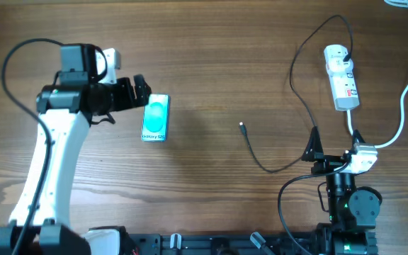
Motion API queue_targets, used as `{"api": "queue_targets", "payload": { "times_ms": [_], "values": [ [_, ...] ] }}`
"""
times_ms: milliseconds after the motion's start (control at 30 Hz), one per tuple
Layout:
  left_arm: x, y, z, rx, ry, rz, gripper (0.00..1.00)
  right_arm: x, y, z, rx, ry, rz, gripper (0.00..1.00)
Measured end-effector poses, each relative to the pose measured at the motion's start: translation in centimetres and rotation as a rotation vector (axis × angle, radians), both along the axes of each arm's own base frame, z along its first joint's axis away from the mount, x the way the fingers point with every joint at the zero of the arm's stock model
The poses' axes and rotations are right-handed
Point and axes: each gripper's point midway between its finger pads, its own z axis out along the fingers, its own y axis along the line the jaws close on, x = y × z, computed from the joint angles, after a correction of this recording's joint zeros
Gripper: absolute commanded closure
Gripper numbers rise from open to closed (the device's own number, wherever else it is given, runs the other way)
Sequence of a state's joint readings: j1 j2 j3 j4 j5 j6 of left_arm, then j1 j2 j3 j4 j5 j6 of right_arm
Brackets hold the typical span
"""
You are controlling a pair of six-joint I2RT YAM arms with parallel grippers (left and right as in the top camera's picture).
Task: Plug charger to phone and switch on socket
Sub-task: 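Move the left gripper over the Galaxy S25 phone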
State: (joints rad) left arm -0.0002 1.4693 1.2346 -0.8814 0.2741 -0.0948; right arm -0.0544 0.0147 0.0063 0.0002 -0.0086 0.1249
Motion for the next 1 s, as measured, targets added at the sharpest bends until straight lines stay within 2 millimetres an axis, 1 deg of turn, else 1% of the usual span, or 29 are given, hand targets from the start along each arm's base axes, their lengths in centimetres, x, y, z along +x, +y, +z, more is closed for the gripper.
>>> {"api": "queue_targets", "payload": {
  "times_ms": [100,167,267,367,467,533,700,933,1000],
  "values": [
    [-0.5,-1.6,-2.6,0.055,0.076,-0.090,0.00,0.0,0.0,0.0,0.000,0.000,0.000,0.00],
    [-0.6,-2.7,-4.7,0.131,0.124,-0.144,0.00,0.0,0.0,0.0,0.000,0.000,0.000,0.00],
    [-1.0,-3.8,-7.5,0.224,0.190,-0.198,0.00,0.0,0.0,0.0,0.000,0.000,0.000,0.00],
    [-1.2,-3.6,-9.8,0.272,0.255,-0.206,0.00,0.0,0.0,0.0,0.000,0.000,0.000,0.00],
    [-1.3,-3.2,-12.2,0.291,0.318,-0.172,0.00,0.0,0.0,0.0,0.000,0.000,0.000,0.00],
    [-1.0,-3.2,-12.8,0.291,0.323,-0.157,0.00,0.0,0.0,0.0,0.000,0.000,0.000,0.00],
    [-0.2,-3.3,-13.0,0.285,0.290,-0.138,0.00,0.0,0.0,0.0,0.000,0.000,0.000,0.00],
    [-1.4,-2.8,-15.4,0.297,0.298,-0.132,0.00,0.0,0.0,0.0,0.000,0.000,0.000,0.01],
    [-1.7,-2.7,-15.7,0.300,0.303,-0.131,0.00,0.0,0.0,0.0,0.000,0.000,0.000,0.00]
  ]
}}
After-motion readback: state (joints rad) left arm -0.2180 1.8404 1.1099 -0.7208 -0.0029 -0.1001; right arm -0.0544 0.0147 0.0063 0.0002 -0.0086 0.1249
